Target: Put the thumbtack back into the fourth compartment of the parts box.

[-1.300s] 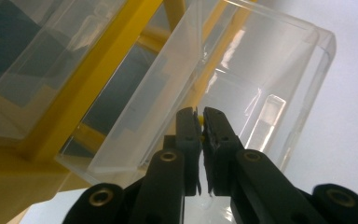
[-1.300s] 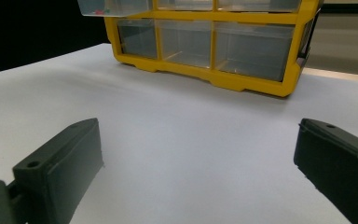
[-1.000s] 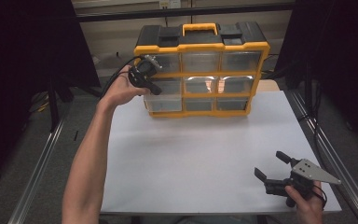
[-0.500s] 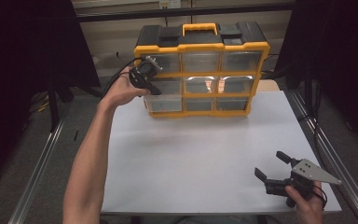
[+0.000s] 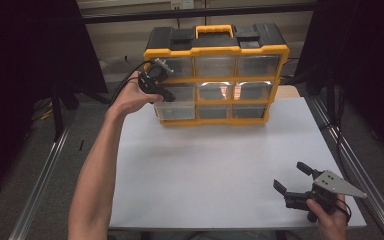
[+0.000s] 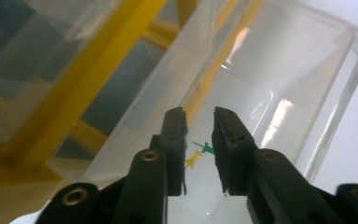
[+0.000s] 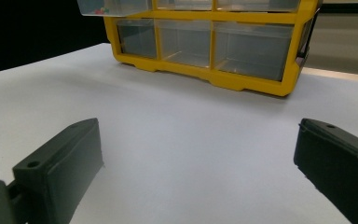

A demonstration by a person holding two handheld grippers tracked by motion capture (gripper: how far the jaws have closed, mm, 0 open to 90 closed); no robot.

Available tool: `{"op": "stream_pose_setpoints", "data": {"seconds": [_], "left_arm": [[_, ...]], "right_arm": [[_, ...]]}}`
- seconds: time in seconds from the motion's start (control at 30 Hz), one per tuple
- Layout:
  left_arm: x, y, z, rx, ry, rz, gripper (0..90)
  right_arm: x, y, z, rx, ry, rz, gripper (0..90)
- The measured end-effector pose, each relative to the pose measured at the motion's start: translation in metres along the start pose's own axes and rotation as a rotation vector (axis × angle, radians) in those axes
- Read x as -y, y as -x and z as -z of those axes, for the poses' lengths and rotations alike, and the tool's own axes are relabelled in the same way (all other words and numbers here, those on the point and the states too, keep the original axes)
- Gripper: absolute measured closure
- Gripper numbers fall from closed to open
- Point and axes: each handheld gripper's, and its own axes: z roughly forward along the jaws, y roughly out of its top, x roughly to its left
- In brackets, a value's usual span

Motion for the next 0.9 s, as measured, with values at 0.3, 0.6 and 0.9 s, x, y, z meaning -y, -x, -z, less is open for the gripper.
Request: {"op": "stream_pose_setpoints", "data": {"seconds": [0.3,0.6,0.9], "left_arm": [[0.010,0.005,0.019,-0.037,0.161,0.062,59.4],[0.022,0.016,0.029,-0.130,0.260,0.106,25.6],[0.041,0.026,0.030,-0.174,0.362,0.104,5.6]], "right_arm": [[0.000,0.000,-0.001,-0.006,0.000,0.007,0.8],[0.000,-0.001,-0.001,-0.006,-0.002,0.004,0.8],[0.000,-0.001,-0.001,-0.006,-0.002,0.004,0.8]]}}
